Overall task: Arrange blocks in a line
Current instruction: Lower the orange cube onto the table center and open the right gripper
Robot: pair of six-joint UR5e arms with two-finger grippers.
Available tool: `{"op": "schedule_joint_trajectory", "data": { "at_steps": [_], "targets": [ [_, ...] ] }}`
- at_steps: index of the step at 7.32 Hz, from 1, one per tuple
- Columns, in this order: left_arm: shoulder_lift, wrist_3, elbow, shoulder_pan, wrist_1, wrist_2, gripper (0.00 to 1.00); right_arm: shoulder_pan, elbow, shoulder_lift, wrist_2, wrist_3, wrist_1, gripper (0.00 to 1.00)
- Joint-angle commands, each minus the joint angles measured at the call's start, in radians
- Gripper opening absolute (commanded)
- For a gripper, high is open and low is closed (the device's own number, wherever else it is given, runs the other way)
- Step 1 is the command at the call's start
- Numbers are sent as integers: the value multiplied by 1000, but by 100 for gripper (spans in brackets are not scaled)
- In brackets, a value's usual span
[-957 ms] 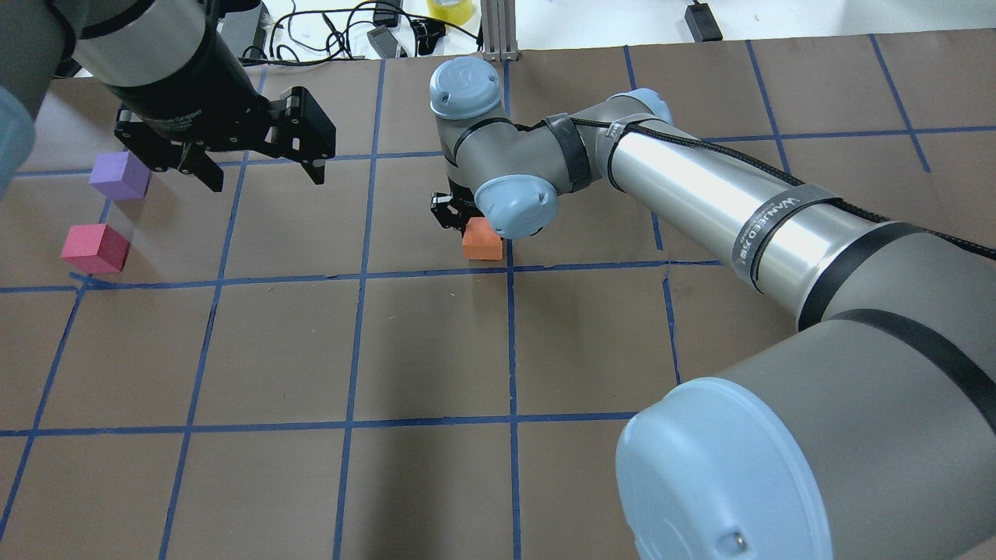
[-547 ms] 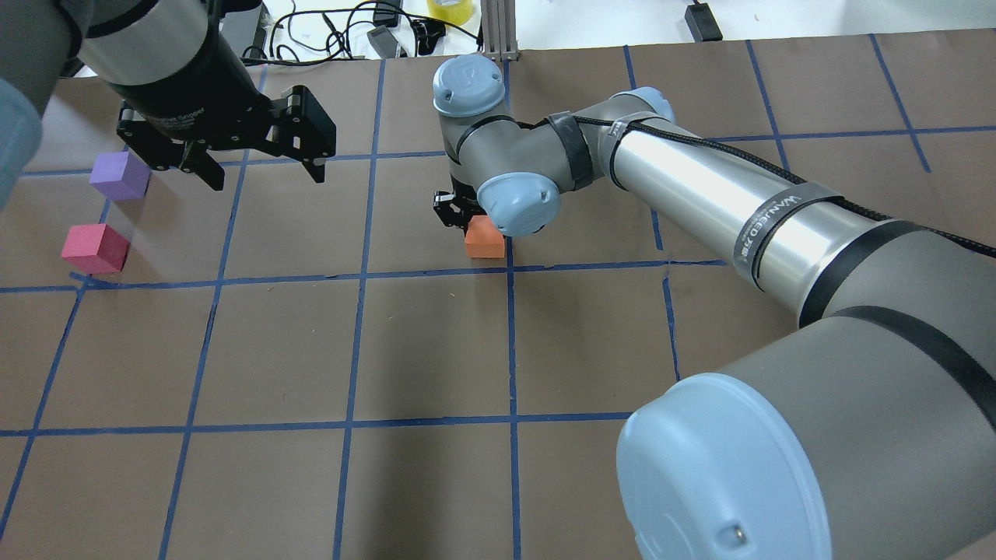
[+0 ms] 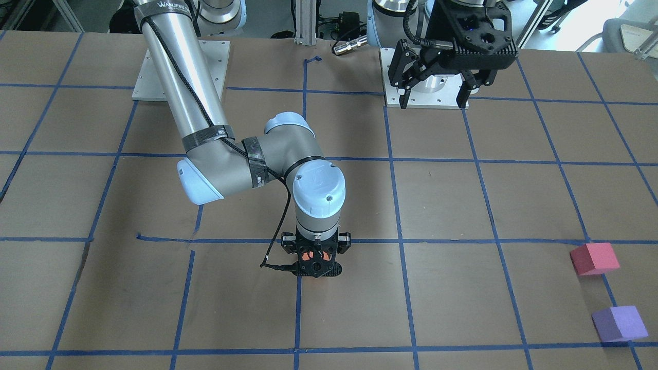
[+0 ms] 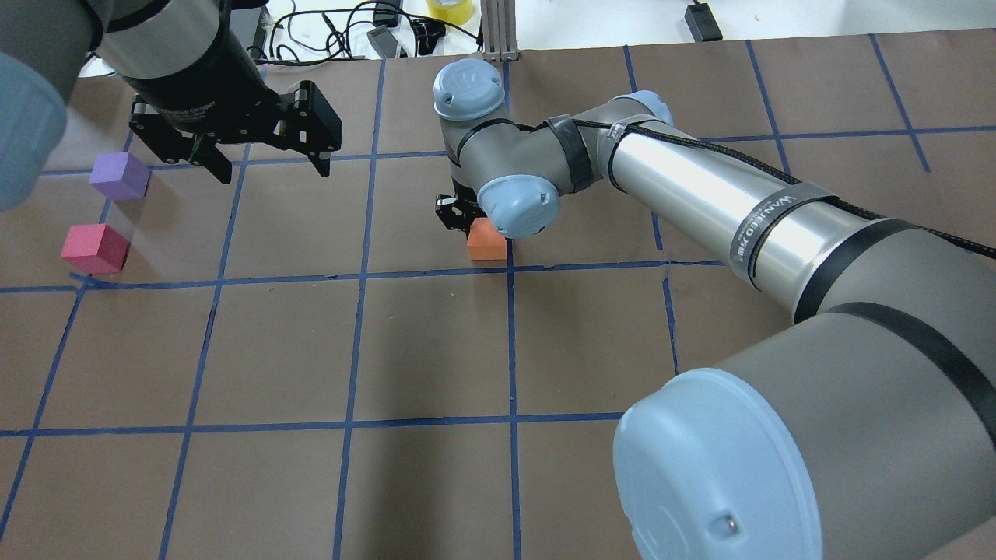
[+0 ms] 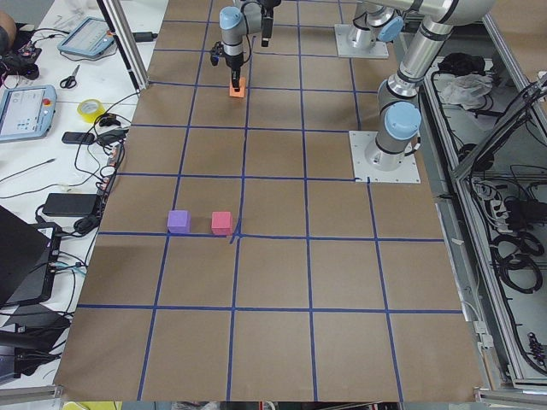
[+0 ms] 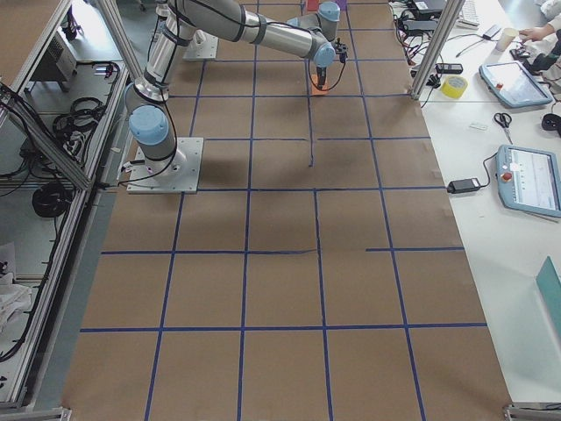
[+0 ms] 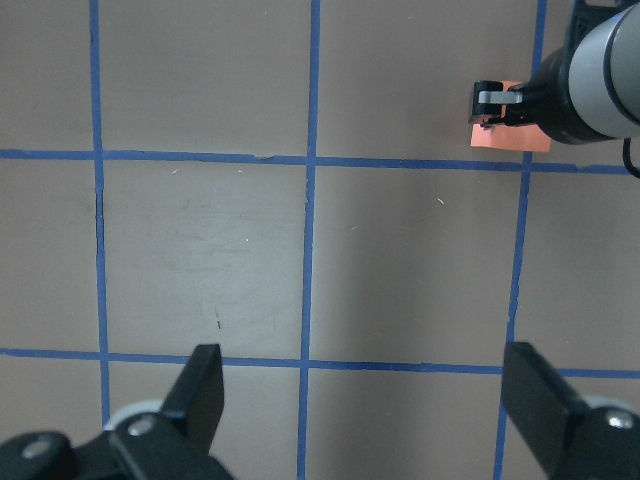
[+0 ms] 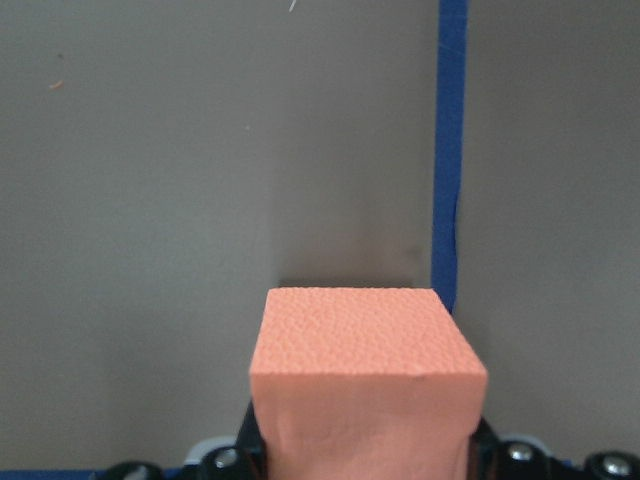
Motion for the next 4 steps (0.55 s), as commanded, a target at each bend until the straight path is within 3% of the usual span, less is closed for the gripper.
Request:
{"op": "schedule_joint_trajectory", "data": {
  "at_steps": [1,2,4],
  "targets": [
    [-48,7,1,2,103,-6,95,0,-1,1,3,9,-8,67],
    [-68,5,-1,2,115,-6,97,0,2,3,-6,9,-8,100],
    [-119,11,11,2,118,-6,100,-2,-1,-5,0,-7,-2,100]
  ]
}}
